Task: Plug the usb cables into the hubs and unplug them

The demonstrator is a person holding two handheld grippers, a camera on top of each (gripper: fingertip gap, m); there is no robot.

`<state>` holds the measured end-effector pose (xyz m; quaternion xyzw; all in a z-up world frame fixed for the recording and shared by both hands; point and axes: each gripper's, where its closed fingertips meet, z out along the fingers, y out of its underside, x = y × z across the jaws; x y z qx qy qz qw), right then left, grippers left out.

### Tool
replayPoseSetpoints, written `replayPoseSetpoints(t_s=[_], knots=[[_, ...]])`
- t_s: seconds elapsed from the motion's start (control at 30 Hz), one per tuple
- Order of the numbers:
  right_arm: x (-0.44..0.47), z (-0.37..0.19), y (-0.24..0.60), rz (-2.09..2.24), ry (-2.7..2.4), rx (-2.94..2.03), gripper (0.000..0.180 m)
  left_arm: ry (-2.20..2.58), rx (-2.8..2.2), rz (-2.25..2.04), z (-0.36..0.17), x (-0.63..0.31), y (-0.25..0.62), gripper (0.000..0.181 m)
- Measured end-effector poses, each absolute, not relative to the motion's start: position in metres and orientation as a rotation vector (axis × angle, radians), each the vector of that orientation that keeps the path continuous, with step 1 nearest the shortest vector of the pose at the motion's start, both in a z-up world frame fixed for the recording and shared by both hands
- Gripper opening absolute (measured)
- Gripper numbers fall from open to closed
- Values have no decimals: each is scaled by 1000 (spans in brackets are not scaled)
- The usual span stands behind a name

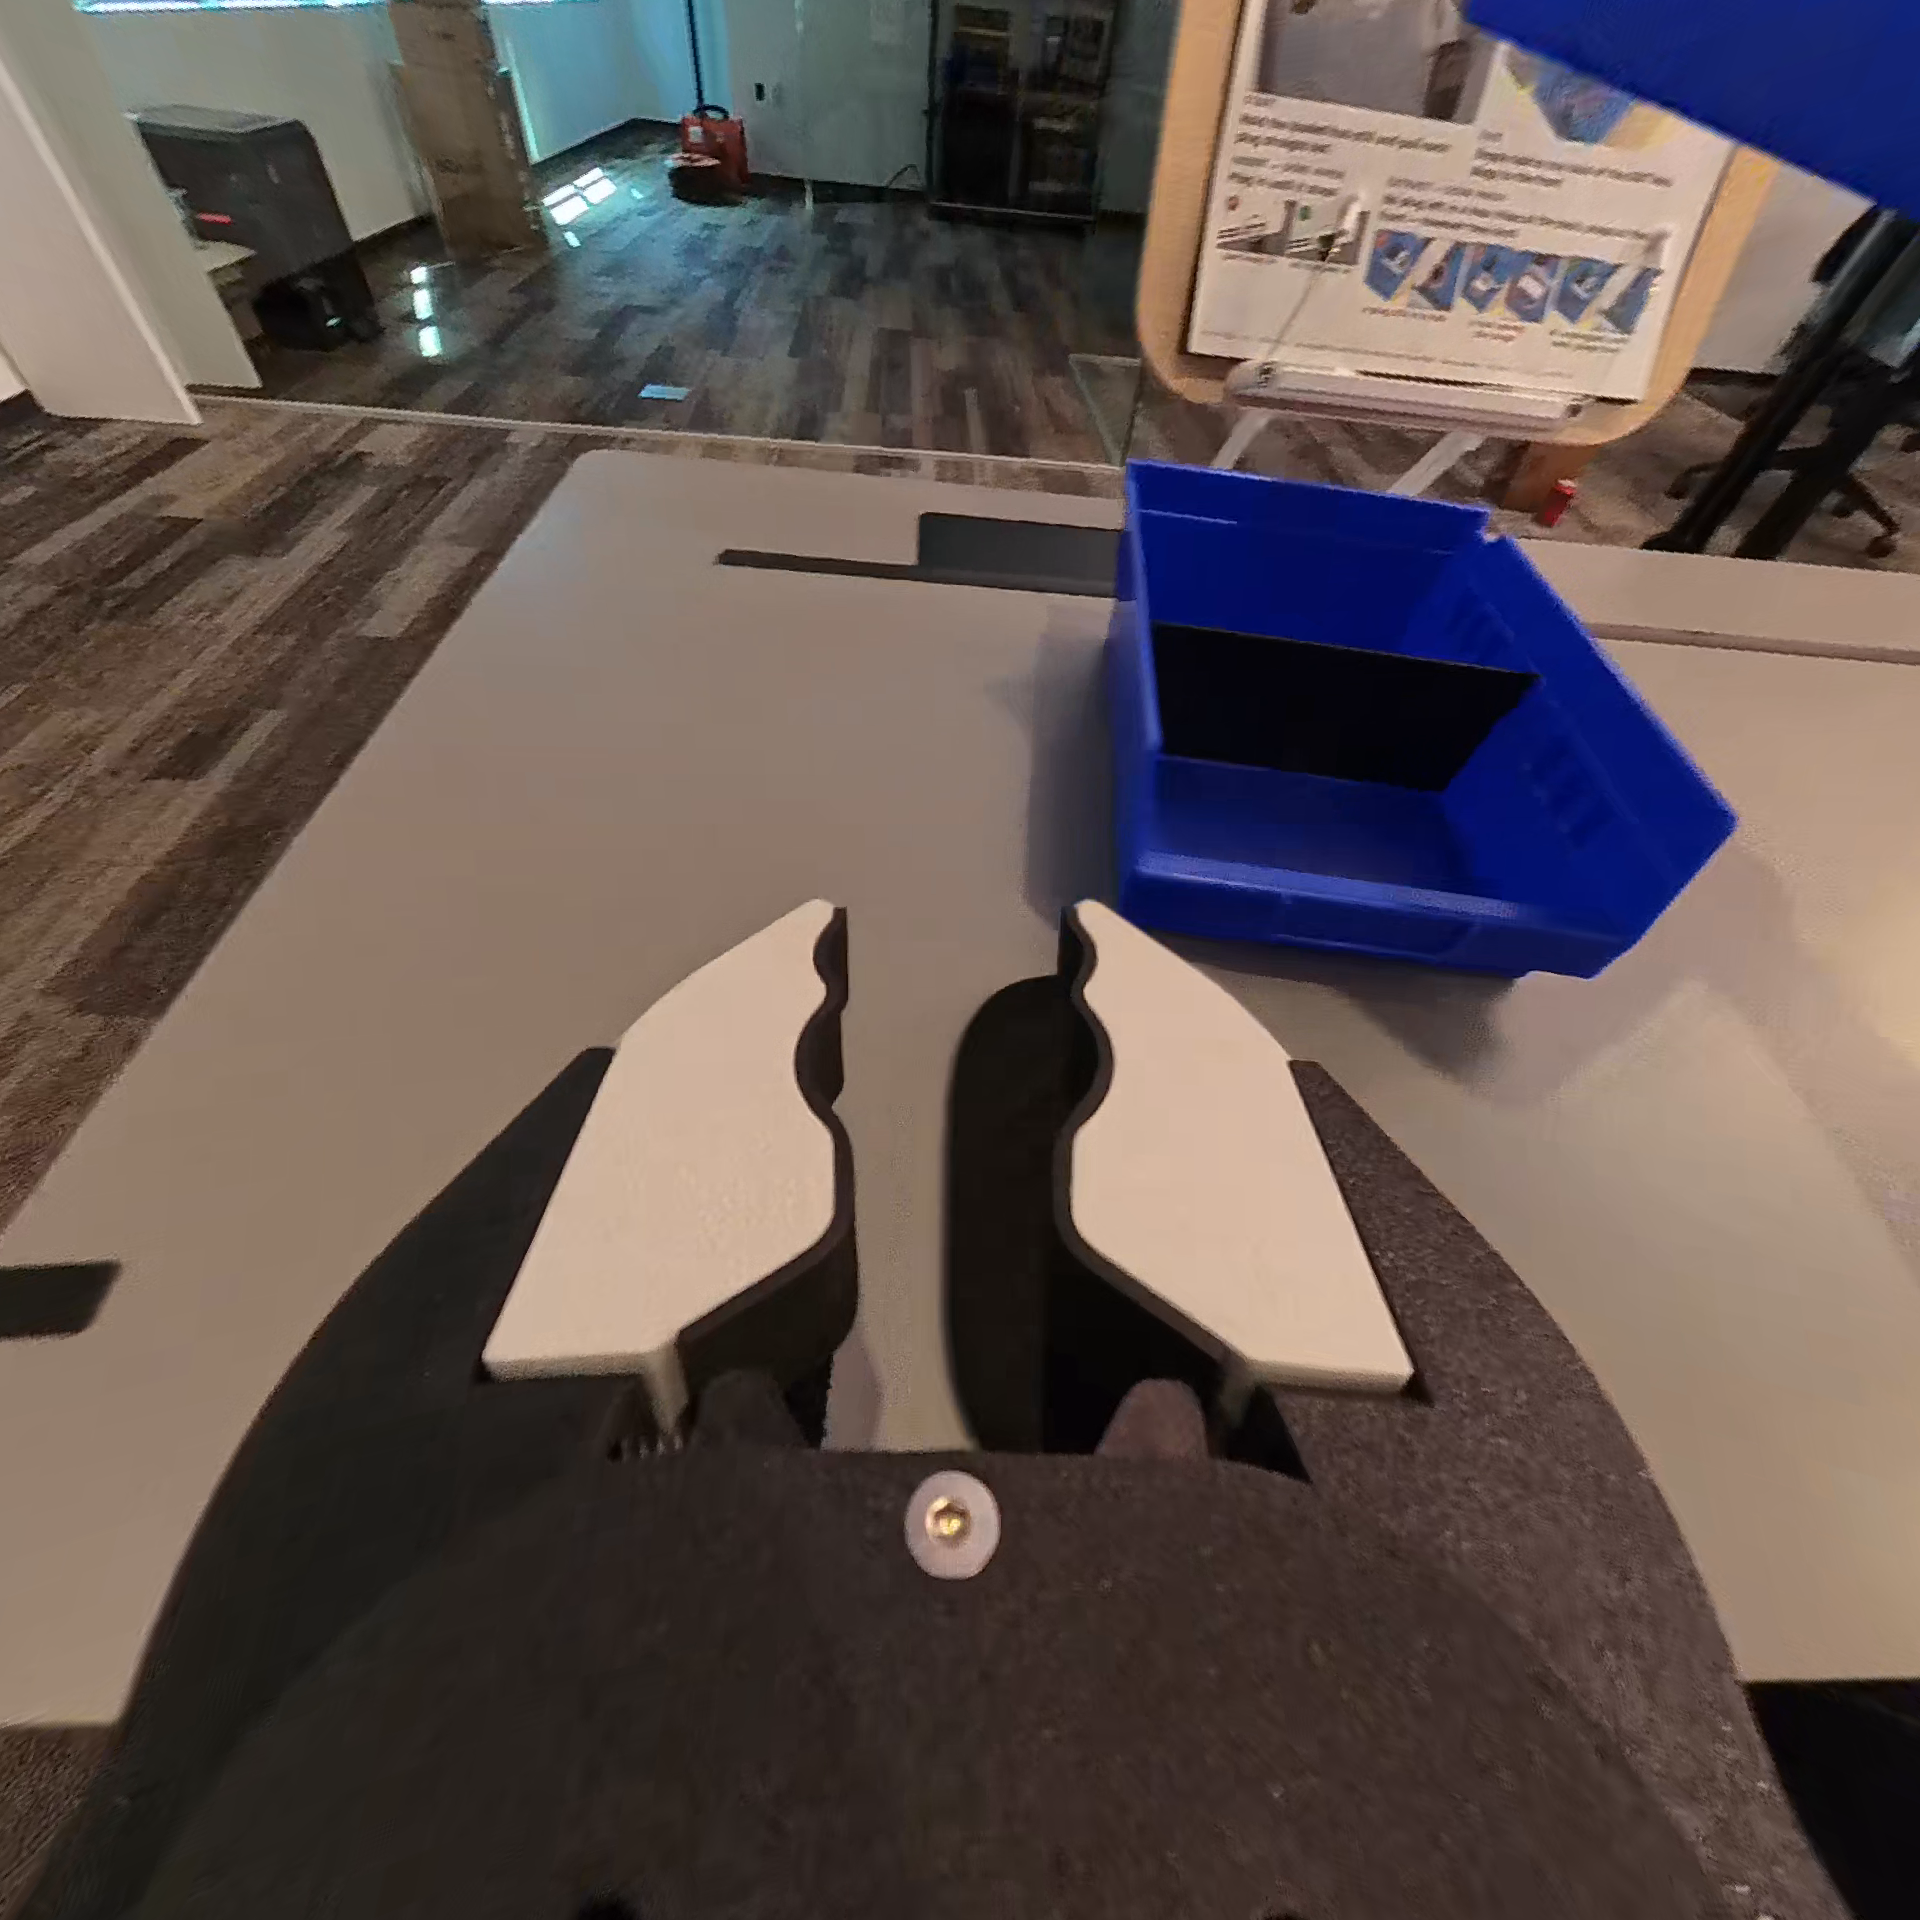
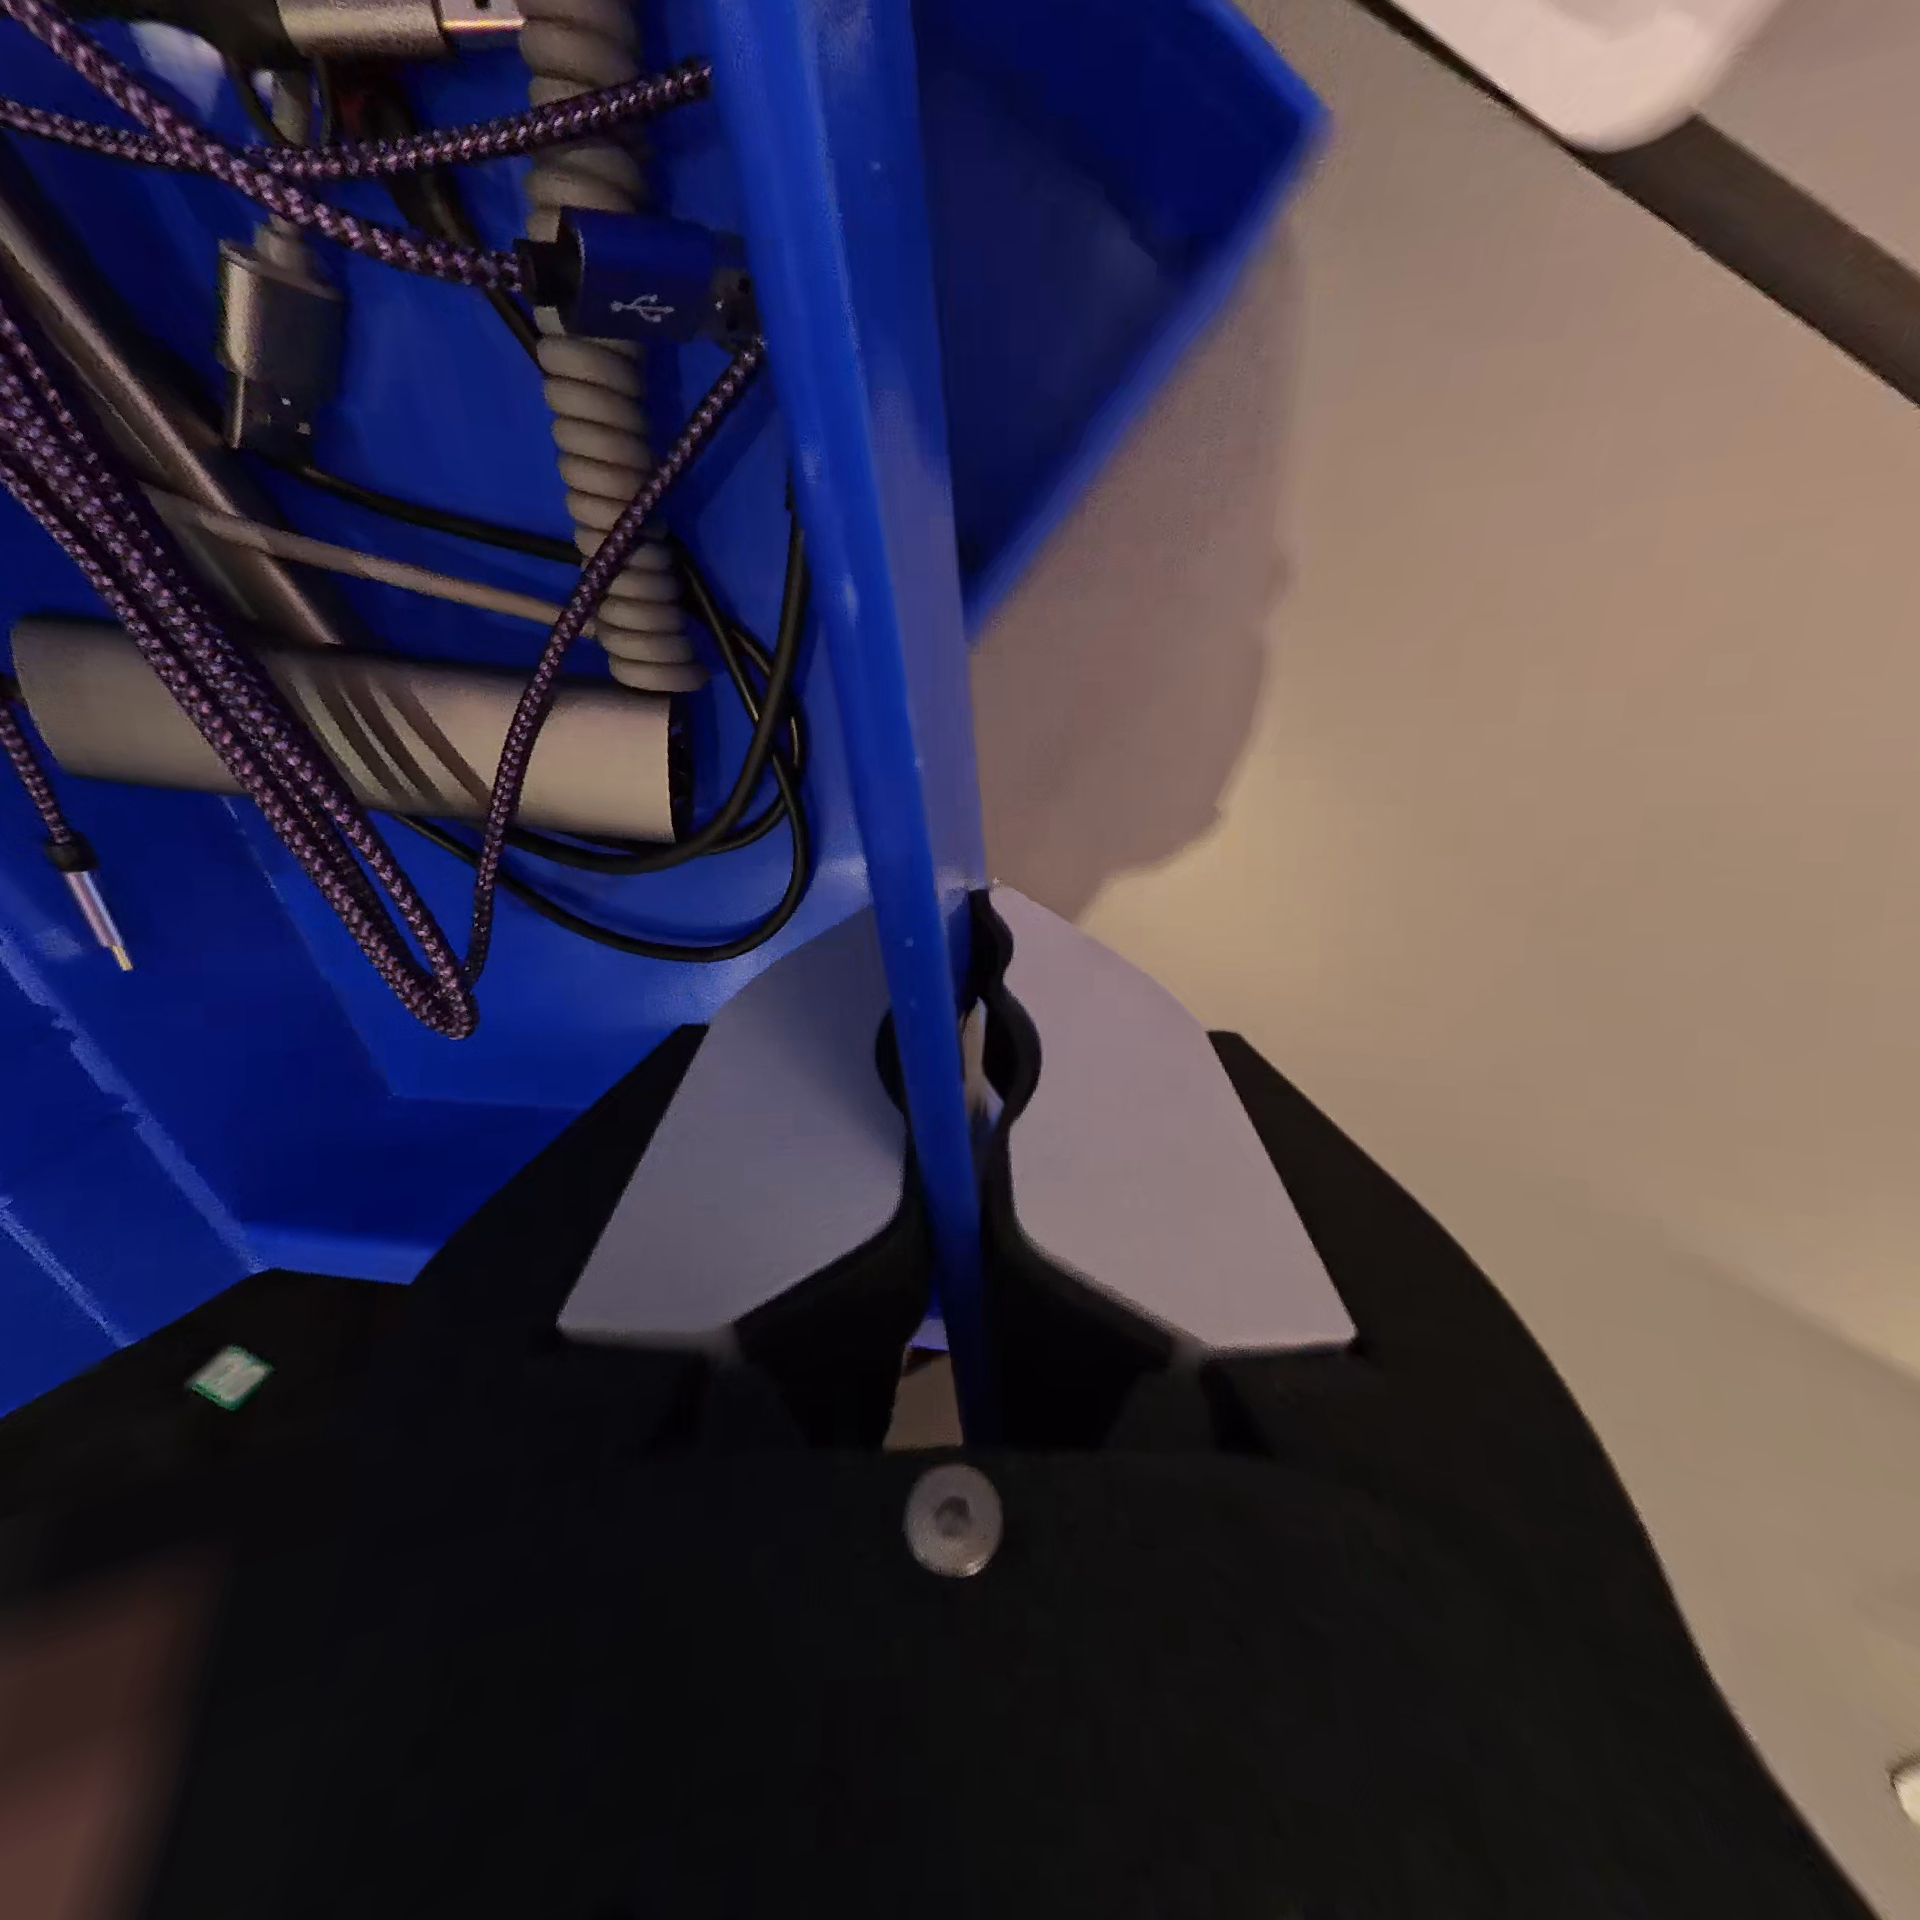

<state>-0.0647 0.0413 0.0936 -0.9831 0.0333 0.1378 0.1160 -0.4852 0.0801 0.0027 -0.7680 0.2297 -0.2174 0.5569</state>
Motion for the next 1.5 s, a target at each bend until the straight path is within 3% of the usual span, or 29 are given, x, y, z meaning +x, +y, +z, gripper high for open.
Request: replayPoseSetpoints(t_s=[0.23, 0.47, 0.83, 0.9, 1.0, 1.17, 1.27, 1.33, 1.5], knots=[[-212, 75, 175, 458, -127, -2888, 5, 427, -1818, -434, 1, -545, 93, 39], [-310, 18, 260, 492, -201, -2905, 6, 358, -1847, -397, -7, -582, 107, 40], [-353, -99, 284, 427, -246, -3059, 5, 311, -1871, -370, -19, -595, 128, 42], [-354, -111, 279, 422, -260, -3102, 6, 270, -1853, -393, -20, -590, 142, 57], [-351, -123, 277, 377, -271, -3114, 6, 221, -1857, -481, -23, -576, 163, 65], [-353, -133, 276, 354, -264, -3085, 7, 215, -1883, -696, -36, -526, 174, 69], [-357, -128, 277, 376, -306, -3048, 14, 273, -1892, -540, -48, -511, 180, 64], [-360, -117, 277, 434, -345, -2993, 24, 309, -1920, -413, -56, -505, 183, 70], [-339, -61, 263, 345, -604, -2783, 16, 404, -2036, -164, -82, -499, 195, 65]])
